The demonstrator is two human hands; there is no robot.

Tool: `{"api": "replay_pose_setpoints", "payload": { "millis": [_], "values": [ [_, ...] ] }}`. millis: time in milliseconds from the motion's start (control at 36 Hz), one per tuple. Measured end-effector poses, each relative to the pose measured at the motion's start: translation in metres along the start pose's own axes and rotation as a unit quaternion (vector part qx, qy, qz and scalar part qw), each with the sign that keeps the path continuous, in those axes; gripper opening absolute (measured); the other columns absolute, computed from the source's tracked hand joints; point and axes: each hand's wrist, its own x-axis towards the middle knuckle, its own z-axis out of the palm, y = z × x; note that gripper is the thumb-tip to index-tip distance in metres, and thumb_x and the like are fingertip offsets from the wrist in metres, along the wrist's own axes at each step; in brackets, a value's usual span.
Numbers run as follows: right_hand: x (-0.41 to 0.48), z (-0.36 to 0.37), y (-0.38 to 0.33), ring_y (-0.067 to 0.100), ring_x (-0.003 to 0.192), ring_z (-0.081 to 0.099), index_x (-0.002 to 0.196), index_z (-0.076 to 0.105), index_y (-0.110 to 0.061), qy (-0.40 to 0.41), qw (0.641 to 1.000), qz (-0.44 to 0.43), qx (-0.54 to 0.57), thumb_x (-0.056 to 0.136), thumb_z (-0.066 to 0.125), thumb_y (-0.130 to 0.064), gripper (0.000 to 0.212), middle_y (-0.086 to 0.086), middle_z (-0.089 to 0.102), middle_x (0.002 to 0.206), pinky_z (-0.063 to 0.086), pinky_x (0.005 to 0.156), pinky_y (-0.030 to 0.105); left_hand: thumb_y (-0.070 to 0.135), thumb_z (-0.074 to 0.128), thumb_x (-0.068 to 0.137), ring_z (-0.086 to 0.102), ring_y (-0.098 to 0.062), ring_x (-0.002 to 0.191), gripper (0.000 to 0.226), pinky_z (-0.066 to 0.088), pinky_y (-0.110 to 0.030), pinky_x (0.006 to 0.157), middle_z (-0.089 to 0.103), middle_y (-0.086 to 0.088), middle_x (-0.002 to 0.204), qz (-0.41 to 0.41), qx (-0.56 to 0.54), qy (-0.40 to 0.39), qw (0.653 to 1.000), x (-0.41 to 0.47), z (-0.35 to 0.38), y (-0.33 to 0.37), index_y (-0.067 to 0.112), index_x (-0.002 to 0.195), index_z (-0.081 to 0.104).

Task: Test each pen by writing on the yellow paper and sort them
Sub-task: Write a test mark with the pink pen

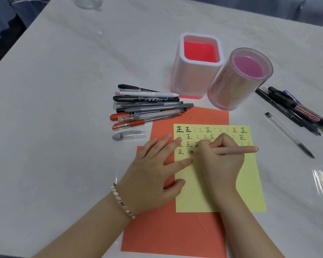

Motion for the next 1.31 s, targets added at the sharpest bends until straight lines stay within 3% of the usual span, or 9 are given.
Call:
{"api": "replay_pose_setpoints", "payload": {
  "millis": [167, 361, 639, 722, 889, 1000, 1083, 1139, 1306],
  "values": [
    [0.000, 0.000, -0.001, 0.039, 0.059, 0.053, 0.049, 0.027, -0.016, -0.004, 1.000, 0.020, 0.009, 0.061, 0.052, -0.011, 0.027, -0.008, 0.030, 0.043, 0.031, 0.048, 0.011, 0.044, 0.046, 0.080, 0.030, -0.024, 0.136, 0.043, 0.017, -0.040, 0.110, 0.042, -0.006, 0.142, 0.005, 0.007, 0.003, 1.000, 0.000, 0.000, -0.001, 0.035, 0.120, 0.059],
    [-0.001, 0.000, -0.001, 0.042, 0.061, 0.056, 0.050, 0.028, -0.014, -0.014, 1.000, 0.007, 0.002, 0.062, 0.051, -0.012, 0.026, 0.007, 0.032, 0.049, 0.032, 0.051, 0.024, 0.043, 0.047, 0.080, 0.029, -0.023, 0.136, 0.043, 0.017, -0.040, 0.110, 0.041, -0.005, 0.143, 0.010, 0.007, 0.008, 1.000, -0.001, 0.002, -0.002, 0.035, 0.120, 0.059],
    [-0.003, -0.003, -0.006, 0.014, 0.052, 0.041, 0.052, 0.028, -0.011, 0.014, 0.998, 0.042, 0.046, 0.063, 0.051, -0.006, 0.026, 0.002, 0.030, 0.050, 0.028, 0.046, 0.010, 0.044, 0.047, 0.080, 0.031, -0.025, 0.136, 0.042, 0.018, -0.041, 0.109, 0.042, -0.006, 0.142, 0.018, 0.017, 0.011, 1.000, -0.001, 0.003, -0.003, 0.034, 0.119, 0.059],
    [-0.002, -0.007, -0.010, 0.003, 0.047, 0.036, 0.055, 0.032, -0.010, 0.034, 0.996, 0.055, 0.060, 0.071, 0.054, 0.000, 0.028, 0.005, 0.035, 0.053, 0.030, 0.046, 0.008, 0.044, 0.047, 0.080, 0.031, -0.024, 0.135, 0.042, 0.018, -0.040, 0.109, 0.042, -0.006, 0.142, 0.021, 0.017, 0.008, 1.000, -0.001, 0.003, -0.003, 0.034, 0.119, 0.060],
    [0.007, -0.021, -0.019, 0.011, 0.054, 0.049, 0.058, 0.049, -0.023, -0.024, 0.993, 0.089, 0.073, 0.081, 0.065, -0.019, 0.028, 0.011, 0.069, 0.070, 0.038, 0.063, 0.028, 0.032, 0.047, 0.085, 0.034, -0.019, 0.133, 0.039, 0.022, -0.039, 0.108, 0.044, -0.007, 0.140, 0.013, -0.029, 0.078, 0.996, -0.003, -0.006, -0.006, 0.021, 0.121, 0.058],
    [0.009, -0.039, -0.023, 0.016, 0.060, 0.053, 0.054, 0.044, -0.018, -0.044, 0.995, 0.076, 0.054, 0.078, 0.071, -0.028, 0.037, 0.017, 0.066, 0.072, 0.038, 0.062, 0.028, 0.018, 0.049, 0.079, 0.052, -0.023, 0.108, 0.037, 0.046, -0.041, 0.087, 0.058, -0.011, 0.123, -0.049, 0.037, 0.175, 0.983, -0.005, -0.019, -0.023, 0.008, 0.112, 0.061],
    [0.008, -0.051, -0.025, 0.005, 0.042, 0.045, 0.059, 0.043, -0.013, -0.066, 0.994, 0.078, 0.044, 0.079, 0.071, -0.029, 0.037, -0.006, 0.056, 0.046, 0.037, 0.050, 0.015, 0.022, 0.043, 0.076, 0.047, -0.020, 0.097, 0.039, 0.045, -0.037, 0.075, 0.065, -0.009, 0.106, -0.124, 0.090, 0.220, 0.963, -0.007, -0.032, -0.033, 0.008, 0.105, 0.064],
    [0.006, -0.058, -0.025, 0.003, 0.038, 0.043, 0.061, 0.044, -0.011, -0.073, 0.994, 0.077, 0.038, 0.079, 0.071, -0.028, 0.037, -0.008, 0.050, 0.043, 0.034, 0.044, 0.011, 0.027, 0.042, 0.075, 0.042, -0.019, 0.089, 0.036, 0.044, -0.035, 0.070, 0.067, -0.005, 0.094, -0.137, 0.132, 0.223, 0.956, -0.009, -0.036, -0.039, 0.011, 0.096, 0.066],
    [0.000, -0.072, -0.027, 0.005, 0.042, 0.047, 0.065, 0.049, -0.008, -0.115, 0.990, 0.079, 0.036, 0.082, 0.066, -0.032, 0.033, -0.004, 0.055, 0.043, 0.038, 0.054, 0.023, 0.028, 0.040, 0.078, 0.038, -0.021, 0.078, 0.033, 0.041, -0.033, 0.058, 0.060, -0.004, 0.075, -0.113, 0.192, 0.199, 0.955, -0.012, -0.034, -0.050, 0.013, 0.074, 0.068]
  ]
}}
